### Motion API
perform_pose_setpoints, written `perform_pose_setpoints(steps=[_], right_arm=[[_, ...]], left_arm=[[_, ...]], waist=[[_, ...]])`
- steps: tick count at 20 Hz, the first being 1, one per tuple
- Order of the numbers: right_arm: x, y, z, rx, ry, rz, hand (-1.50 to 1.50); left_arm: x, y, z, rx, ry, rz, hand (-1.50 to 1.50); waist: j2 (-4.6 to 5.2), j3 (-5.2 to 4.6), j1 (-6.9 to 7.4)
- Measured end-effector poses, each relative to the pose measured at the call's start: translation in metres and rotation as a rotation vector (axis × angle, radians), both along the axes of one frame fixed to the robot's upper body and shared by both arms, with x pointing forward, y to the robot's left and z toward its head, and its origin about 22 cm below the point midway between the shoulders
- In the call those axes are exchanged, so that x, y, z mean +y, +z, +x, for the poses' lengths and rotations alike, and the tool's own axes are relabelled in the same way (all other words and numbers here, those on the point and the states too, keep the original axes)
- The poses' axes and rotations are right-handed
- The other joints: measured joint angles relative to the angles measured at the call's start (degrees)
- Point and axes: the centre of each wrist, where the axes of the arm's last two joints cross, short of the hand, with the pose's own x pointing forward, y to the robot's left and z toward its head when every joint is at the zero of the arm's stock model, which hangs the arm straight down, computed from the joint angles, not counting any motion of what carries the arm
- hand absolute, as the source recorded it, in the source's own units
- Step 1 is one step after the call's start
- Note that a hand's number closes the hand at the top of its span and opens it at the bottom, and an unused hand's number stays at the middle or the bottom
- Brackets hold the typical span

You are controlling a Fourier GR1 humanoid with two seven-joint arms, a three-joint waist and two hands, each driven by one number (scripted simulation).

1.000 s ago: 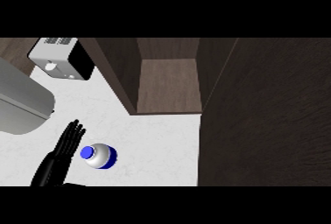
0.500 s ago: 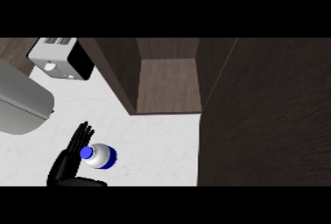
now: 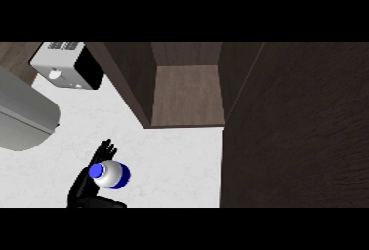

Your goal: Pick up the bottled water, place it into the cabinet and close the cabinet

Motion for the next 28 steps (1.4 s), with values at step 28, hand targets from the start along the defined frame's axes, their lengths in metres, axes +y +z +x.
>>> perform_pose_setpoints(steps=[28], right_arm=[[-0.004,0.000,0.000,-0.001,0.004,-0.035,-1.50]], left_arm=[[-0.048,-0.006,0.025,-0.104,0.250,-0.169,1.50]], waist=[[-0.28,0.55,0.80]])
